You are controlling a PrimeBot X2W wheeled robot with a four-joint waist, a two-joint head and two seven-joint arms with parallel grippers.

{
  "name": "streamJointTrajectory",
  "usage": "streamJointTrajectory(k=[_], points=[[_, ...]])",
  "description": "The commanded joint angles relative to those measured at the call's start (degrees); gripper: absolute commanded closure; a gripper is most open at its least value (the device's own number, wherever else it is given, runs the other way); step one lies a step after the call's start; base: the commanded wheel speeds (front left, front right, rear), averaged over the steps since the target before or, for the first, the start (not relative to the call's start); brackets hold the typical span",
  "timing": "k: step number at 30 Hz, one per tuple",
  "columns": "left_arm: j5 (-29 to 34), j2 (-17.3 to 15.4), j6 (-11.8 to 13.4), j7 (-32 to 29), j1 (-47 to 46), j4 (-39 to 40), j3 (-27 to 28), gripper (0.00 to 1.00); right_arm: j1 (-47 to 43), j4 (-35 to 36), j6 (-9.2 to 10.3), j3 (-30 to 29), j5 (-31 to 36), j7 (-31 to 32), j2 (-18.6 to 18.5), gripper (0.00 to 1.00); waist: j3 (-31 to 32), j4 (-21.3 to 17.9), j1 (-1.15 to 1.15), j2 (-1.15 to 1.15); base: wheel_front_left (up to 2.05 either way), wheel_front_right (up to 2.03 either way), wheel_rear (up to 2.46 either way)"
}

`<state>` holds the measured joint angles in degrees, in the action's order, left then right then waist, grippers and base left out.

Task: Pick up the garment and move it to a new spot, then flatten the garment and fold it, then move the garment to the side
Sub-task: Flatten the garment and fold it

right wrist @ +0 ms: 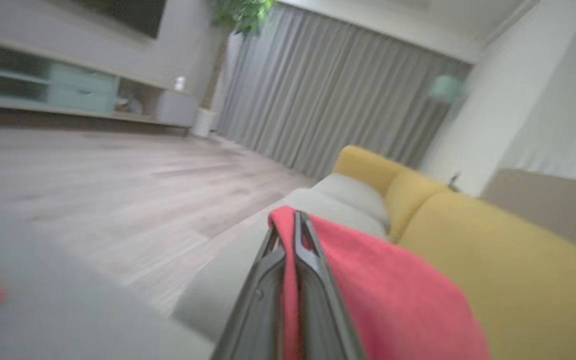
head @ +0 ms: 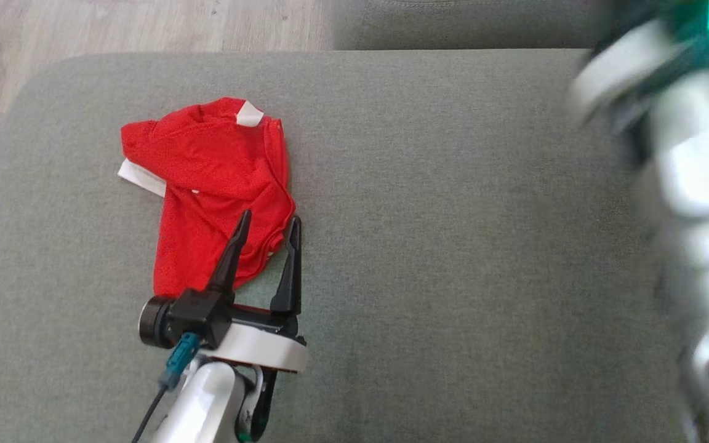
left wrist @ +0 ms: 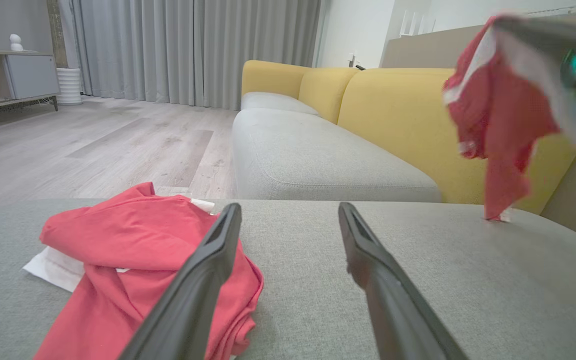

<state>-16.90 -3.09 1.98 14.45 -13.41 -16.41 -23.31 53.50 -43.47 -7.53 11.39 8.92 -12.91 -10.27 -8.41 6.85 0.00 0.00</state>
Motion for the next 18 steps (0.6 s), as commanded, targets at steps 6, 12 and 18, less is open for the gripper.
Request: streamJointTrajectory(k=[6, 12, 18], points=[[1.2, 0.1, -0.3, 0.5, -1.1, 1.5, 2.5, 0.0, -13.8, -1.5, 0.04, 13.2, -7.5, -0.1, 2.9, 1.0, 0.2, -1.7, 0.0, 0.0, 0.0, 0.0, 0.0], [1.9, 0.2, -0.6, 0.5, -0.8, 0.7, 3.1, 0.0, -21.6, -1.6, 0.04, 16.9, -13.7, 3.9, 2.4, 1.0, 1.4, -4.8, 0.0, 0.0, 0.0, 0.0, 0.0], [2.3, 0.2, -0.9, 0.5, -0.1, 0.6, 3.9, 0.0, -25.7, 1.2, 0.04, 9.7, -12.7, 5.8, 1.2, 1.0, 2.0, -8.5, 0.0, 0.0, 0.0, 0.0, 0.0]])
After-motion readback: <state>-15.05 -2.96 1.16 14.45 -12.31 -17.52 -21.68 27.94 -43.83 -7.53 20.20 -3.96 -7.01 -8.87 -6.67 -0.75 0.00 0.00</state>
